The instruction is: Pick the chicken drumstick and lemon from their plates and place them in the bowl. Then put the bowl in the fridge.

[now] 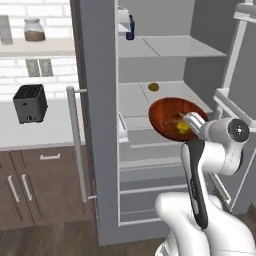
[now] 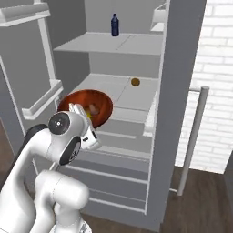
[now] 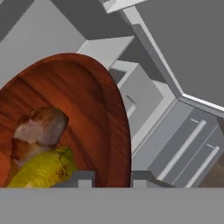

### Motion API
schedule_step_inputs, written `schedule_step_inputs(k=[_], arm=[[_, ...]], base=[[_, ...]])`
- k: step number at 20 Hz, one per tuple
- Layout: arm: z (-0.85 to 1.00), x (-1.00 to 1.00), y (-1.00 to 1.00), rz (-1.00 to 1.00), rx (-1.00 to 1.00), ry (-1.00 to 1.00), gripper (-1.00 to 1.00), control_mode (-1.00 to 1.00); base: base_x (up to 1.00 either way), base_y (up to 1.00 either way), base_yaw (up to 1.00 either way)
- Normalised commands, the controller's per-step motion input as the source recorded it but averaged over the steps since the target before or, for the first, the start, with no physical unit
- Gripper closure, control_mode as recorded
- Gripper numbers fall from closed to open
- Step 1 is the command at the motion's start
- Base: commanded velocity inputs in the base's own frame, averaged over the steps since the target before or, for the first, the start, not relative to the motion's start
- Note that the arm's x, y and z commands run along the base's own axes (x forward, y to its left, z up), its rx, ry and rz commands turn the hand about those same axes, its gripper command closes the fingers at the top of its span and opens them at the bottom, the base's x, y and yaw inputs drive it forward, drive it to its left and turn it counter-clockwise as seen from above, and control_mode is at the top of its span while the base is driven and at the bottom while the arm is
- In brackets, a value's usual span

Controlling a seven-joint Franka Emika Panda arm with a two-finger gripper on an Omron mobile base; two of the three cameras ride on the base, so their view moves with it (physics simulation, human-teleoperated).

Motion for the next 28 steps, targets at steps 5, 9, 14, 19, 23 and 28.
schedule_step_inputs(k=[5,9,14,19,23,28], arm=[[0.0,0.0,0.0,0.0,0.0,0.0,1.0,1.0],[0.0,0.0,0.0,0.0,0.0,0.0,1.0,1.0],[0.0,0.24,-0.01,0.0,0.0,0.0,1.0,-1.0],[-0.09,0.95,0.0,-0.02,0.0,0.05,1.0,-1.0],[-0.02,0.88,-0.1,0.0,0.0,0.1,1.0,-1.0],[-0.11,0.86,-0.02,0.0,0.0,0.21,1.0,-1.0]], base=[[0.58,0.25,-0.1],[0.76,0.0,0.0],[0.45,0.0,0.0],[0.0,0.0,0.0],[0.0,0.0,0.0],[0.0,0.0,0.0]])
